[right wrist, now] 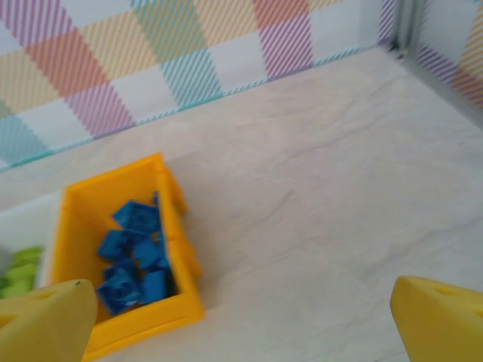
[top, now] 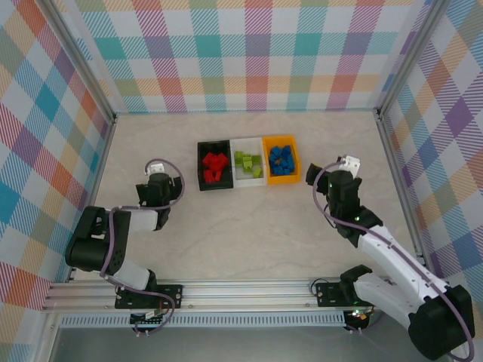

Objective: Sort the legos into containers by color

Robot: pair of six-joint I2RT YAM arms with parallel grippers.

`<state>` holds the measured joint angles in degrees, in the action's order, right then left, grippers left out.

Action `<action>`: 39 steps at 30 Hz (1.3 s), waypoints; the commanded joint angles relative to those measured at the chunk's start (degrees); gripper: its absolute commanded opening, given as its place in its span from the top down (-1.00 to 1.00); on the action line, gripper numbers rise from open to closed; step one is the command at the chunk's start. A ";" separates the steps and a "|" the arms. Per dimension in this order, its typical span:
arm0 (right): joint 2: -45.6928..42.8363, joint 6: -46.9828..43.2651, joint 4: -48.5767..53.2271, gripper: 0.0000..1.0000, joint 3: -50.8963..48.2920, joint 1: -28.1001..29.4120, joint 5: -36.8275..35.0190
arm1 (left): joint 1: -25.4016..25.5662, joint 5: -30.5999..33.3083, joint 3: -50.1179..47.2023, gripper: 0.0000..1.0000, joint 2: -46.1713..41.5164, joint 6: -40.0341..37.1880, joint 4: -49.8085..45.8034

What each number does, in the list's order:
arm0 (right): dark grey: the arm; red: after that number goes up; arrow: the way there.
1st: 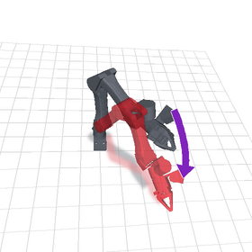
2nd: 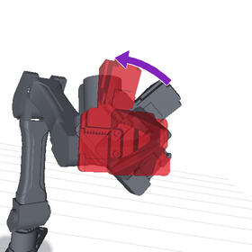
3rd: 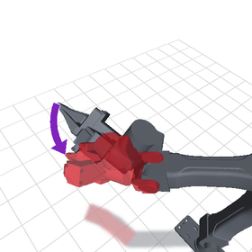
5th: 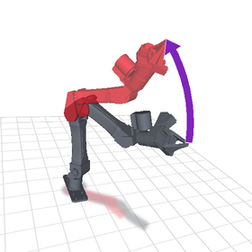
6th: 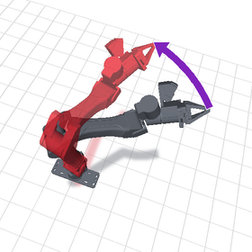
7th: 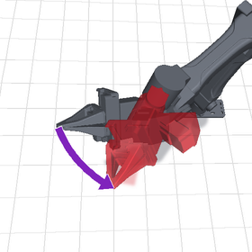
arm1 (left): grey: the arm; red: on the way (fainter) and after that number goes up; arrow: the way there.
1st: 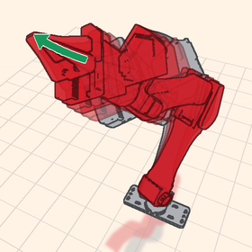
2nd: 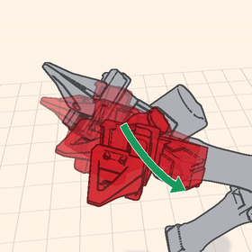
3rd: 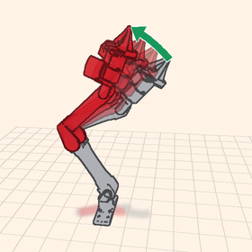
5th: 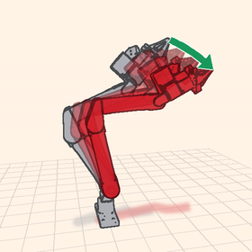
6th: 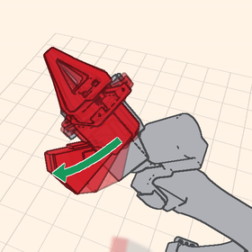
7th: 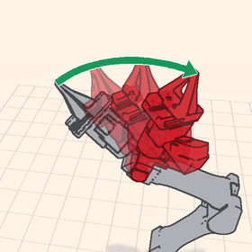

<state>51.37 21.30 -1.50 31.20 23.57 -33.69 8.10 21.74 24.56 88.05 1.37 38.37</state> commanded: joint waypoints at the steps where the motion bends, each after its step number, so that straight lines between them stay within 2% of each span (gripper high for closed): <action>1: -0.32 -10.15 -11.86 -0.99 -4.10 -3.49 -3.09 | -1.13 -7.34 -4.06 -1.00 1.65 -3.27 14.84; 2: 0.47 -11.43 -13.19 -0.99 -4.92 -5.11 -2.28 | -1.21 -6.22 -2.19 -1.00 0.75 -2.33 9.85; 3: 1.89 -14.39 -16.32 -0.99 -6.39 -6.36 -0.71 | -1.49 -4.94 -1.82 -1.00 2.23 -1.84 11.84; 6: 9.78 -20.19 -25.28 -0.99 -8.52 -9.35 1.50 | -1.89 -3.23 -1.78 -1.00 1.44 -0.31 9.95; 9: 17.94 -19.64 -32.65 -0.99 -9.47 -14.00 7.12 | -1.91 -3.29 -1.90 -1.00 1.12 -0.38 10.14; 11: 22.86 -19.66 -39.78 -0.99 -10.07 -15.94 10.73 | -1.93 -3.28 -1.87 -1.00 1.27 -0.38 10.06; 15: 32.51 -18.24 -47.58 -0.99 -9.68 -18.98 15.01 | -1.93 -3.29 -1.88 -1.00 1.26 -0.44 10.15; 17: 33.07 -18.79 -41.06 -0.99 -6.52 -19.29 18.62 | -1.90 -3.31 -1.88 -1.00 1.35 -0.43 10.15; 21: 34.41 -18.23 -37.96 -0.99 -4.13 -21.78 24.59 | -1.90 -3.32 -1.81 -1.00 1.36 -0.48 10.14; 23: 34.53 -19.03 -40.41 -0.99 -5.70 -21.81 27.22 | -1.92 -3.33 -1.88 -1.00 1.34 -0.44 10.15; 24: 37.02 -20.00 -49.52 -0.99 -8.99 -21.89 28.14 | -1.94 -3.36 -1.88 -1.00 1.37 -0.45 10.14; 25: 37.87 -19.94 -56.33 -0.99 -11.52 -21.60 26.18 | -1.90 -3.36 -1.87 -1.00 1.32 -0.44 10.15; 26: 35.32 -18.43 -51.61 -0.99 -11.58 -21.77 24.70 | -1.87 -3.34 -1.88 -1.00 1.31 -0.42 10.10; 27: 36.40 -17.43 -51.30 -0.99 -10.48 -21.88 22.98 | -1.88 -3.29 -1.88 -1.00 1.34 -0.42 10.15; 29: 36.05 -17.89 -47.24 -0.99 -8.81 -21.81 24.01 | -1.90 -3.33 -1.80 -1.00 1.38 -0.46 10.06; 30: 36.81 -18.17 -49.67 -0.99 -9.28 -21.86 23.94 | -1.90 -3.29 -1.87 -1.00 1.34 -0.41 10.08; 39: 36.21 -18.01 -48.60 -0.99 -9.23 -21.82 24.02 | -1.88 -3.30 -1.79 -1.00 1.42 -0.48 9.97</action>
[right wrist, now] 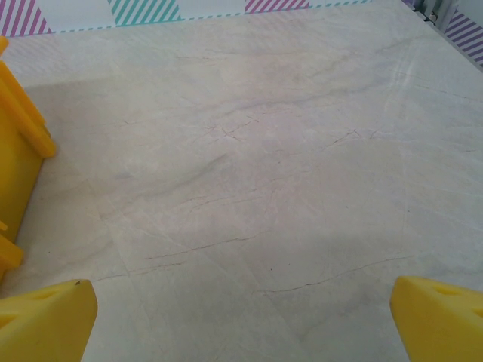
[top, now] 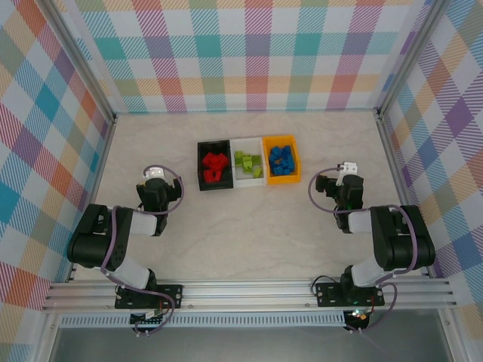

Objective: Sort the legos into containers by color

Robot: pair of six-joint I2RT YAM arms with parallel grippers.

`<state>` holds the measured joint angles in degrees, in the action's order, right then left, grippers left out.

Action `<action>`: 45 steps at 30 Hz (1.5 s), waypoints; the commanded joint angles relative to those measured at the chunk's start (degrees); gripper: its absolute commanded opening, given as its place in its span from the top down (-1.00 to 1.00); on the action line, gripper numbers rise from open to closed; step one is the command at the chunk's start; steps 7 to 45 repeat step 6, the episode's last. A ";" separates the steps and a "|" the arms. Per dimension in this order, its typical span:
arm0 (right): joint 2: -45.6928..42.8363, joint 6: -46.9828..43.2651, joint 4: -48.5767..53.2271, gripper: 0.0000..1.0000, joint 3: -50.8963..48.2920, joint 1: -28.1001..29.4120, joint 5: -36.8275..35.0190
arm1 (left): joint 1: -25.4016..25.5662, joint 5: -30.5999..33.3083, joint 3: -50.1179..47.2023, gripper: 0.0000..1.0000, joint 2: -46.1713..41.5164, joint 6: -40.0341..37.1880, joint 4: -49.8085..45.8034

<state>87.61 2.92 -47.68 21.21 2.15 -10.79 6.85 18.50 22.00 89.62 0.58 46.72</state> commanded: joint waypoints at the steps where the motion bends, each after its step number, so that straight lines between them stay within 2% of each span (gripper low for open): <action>1: 0.10 0.32 -2.67 -0.99 0.76 -0.40 1.05 | -0.67 -0.11 0.85 -1.00 -0.16 0.24 1.69; 45: 0.00 0.33 -2.55 -1.00 0.76 -0.40 1.07 | -0.64 -0.13 0.90 -1.00 -0.13 0.23 1.62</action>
